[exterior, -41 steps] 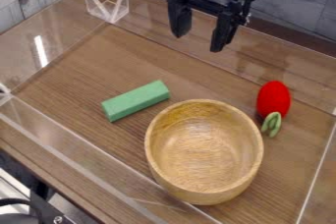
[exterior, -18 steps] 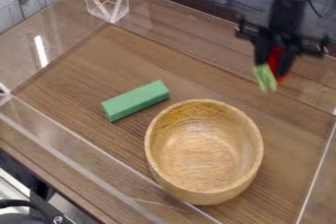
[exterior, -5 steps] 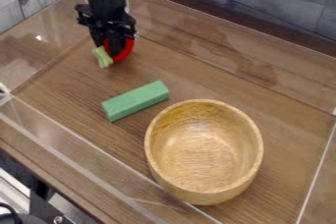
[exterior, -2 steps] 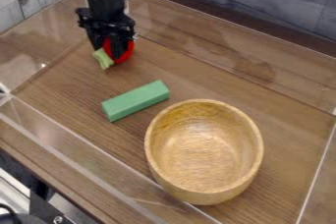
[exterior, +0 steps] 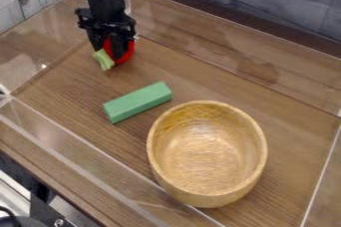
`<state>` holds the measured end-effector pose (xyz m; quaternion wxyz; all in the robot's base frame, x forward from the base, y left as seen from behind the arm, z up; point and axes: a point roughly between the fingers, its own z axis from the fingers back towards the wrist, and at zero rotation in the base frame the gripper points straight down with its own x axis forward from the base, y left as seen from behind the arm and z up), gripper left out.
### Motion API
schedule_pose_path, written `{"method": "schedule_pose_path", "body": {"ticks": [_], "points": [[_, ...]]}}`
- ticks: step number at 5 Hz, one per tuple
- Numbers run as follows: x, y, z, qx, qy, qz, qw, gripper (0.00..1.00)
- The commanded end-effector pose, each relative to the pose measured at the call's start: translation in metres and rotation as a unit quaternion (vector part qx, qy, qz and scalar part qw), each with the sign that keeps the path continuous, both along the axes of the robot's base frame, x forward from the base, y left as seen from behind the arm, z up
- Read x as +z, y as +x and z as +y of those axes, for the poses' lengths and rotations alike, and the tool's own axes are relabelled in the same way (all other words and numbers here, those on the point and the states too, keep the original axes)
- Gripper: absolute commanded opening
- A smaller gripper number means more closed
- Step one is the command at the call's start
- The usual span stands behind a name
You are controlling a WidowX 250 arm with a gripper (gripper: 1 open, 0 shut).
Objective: Move the red fruit to the left
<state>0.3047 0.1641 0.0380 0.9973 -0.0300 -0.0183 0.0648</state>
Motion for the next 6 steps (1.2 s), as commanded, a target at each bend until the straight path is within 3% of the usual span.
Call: {"method": "schedule_pose_path", "body": {"ticks": [1, 4, 6], "points": [[0.024, 0.010, 0.007, 0.003, 0.014, -0.027, 0.9995, 1.00], [0.060, 0.014, -0.021, -0.009, 0.004, -0.051, 0.9987, 1.00], [0.070, 0.015, -0.040, -0.020, -0.001, -0.054, 0.9984, 1.00]]}}
